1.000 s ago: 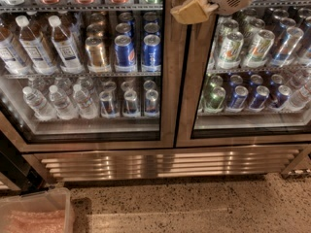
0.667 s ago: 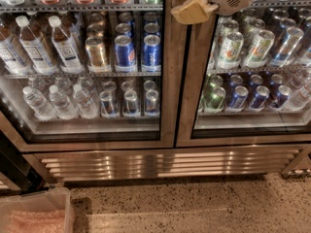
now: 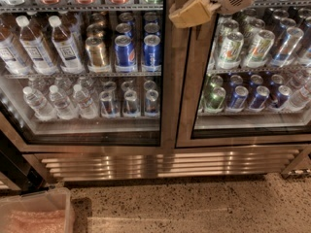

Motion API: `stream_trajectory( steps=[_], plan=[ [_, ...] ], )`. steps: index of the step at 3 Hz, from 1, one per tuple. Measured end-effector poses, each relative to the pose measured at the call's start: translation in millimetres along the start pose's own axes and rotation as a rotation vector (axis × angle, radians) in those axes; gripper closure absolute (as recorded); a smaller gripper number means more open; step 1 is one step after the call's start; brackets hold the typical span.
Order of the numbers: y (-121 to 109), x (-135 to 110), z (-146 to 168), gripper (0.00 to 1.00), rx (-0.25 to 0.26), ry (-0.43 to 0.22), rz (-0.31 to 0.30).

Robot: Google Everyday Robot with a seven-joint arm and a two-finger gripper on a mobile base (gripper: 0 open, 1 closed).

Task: Open left fridge door

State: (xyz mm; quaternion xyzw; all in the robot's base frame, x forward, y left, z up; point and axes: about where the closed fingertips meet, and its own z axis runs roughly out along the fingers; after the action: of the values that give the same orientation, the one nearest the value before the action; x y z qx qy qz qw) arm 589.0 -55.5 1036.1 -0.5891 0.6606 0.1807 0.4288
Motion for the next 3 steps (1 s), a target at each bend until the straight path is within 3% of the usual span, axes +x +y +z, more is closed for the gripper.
stream_trajectory(
  steps=[2,3],
  plan=[
    [32,-8,-17,1.0,0.093,-0.052,-0.031],
    [36,-9,-19,1.0,0.093,-0.052,-0.031]
  ],
)
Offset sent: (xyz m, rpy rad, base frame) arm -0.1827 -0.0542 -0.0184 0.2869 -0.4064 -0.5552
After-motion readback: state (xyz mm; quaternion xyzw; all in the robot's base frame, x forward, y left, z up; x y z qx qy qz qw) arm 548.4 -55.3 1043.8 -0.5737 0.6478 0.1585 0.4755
